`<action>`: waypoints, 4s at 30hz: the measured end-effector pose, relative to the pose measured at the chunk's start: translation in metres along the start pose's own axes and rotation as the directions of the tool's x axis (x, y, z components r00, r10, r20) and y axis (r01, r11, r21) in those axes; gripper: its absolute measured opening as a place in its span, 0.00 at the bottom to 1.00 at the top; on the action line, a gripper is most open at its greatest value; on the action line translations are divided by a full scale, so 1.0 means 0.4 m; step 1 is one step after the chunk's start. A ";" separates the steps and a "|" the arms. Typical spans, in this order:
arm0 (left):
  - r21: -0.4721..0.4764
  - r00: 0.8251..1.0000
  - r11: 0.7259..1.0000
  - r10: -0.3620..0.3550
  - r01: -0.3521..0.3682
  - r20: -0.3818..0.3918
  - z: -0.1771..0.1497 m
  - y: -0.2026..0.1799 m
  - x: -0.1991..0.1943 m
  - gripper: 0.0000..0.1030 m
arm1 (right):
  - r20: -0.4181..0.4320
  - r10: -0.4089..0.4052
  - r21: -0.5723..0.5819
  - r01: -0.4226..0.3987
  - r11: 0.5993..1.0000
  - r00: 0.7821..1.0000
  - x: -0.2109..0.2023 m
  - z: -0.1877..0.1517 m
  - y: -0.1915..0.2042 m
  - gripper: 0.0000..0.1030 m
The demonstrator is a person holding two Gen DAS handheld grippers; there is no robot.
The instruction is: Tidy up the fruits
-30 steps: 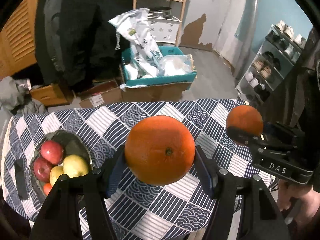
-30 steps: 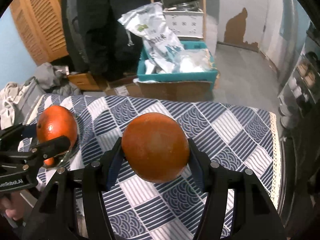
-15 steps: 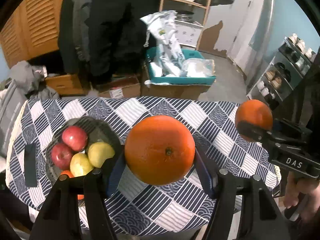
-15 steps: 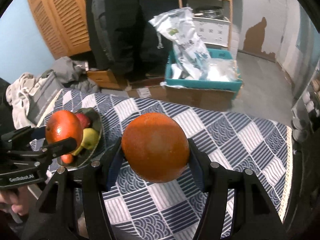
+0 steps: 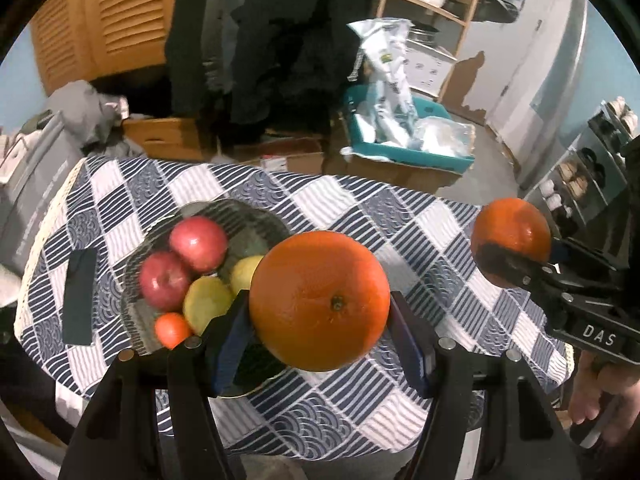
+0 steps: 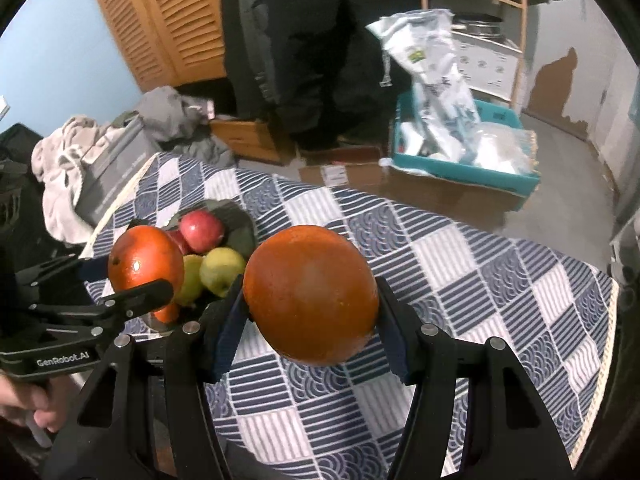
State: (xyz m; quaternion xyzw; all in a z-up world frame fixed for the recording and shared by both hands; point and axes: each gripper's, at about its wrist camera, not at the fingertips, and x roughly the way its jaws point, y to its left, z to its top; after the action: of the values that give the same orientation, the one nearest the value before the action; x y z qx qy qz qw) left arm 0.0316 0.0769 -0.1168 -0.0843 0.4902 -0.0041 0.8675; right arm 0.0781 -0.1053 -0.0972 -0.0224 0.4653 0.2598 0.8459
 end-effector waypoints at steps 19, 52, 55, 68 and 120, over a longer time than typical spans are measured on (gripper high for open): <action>-0.147 0.993 0.984 0.091 -0.102 -0.076 -0.059 0.250 0.073 0.66 | -0.093 0.072 -0.053 -0.077 0.996 0.993 0.189 0.054 0.171 0.59; -0.180 0.962 0.961 0.170 -0.210 -0.214 -0.106 0.387 0.170 0.78 | -0.255 0.129 -0.123 -0.164 0.979 0.958 0.355 -0.025 0.328 0.63; -0.176 0.966 0.963 0.170 -0.205 -0.193 -0.096 0.382 0.146 0.78 | -0.228 0.128 -0.114 -0.157 0.981 0.965 0.331 -0.009 0.315 0.64; -0.125 0.986 0.979 0.156 -0.162 -0.056 -0.041 0.288 0.015 0.78 | -0.020 -0.021 -0.127 0.018 0.992 1.000 0.149 0.044 0.259 0.71; 0.038 0.920 0.990 0.111 -0.135 0.376 0.094 -0.061 -0.349 0.99 | 0.371 -0.304 0.048 0.308 0.950 0.878 -0.341 0.027 0.038 0.81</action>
State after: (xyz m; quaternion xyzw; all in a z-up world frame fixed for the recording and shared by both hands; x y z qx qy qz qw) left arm -0.0070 0.0707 0.0244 -0.0254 0.3205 0.0510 0.9455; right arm 0.0206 -0.1461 0.0212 -0.0510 0.2847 0.1254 0.9490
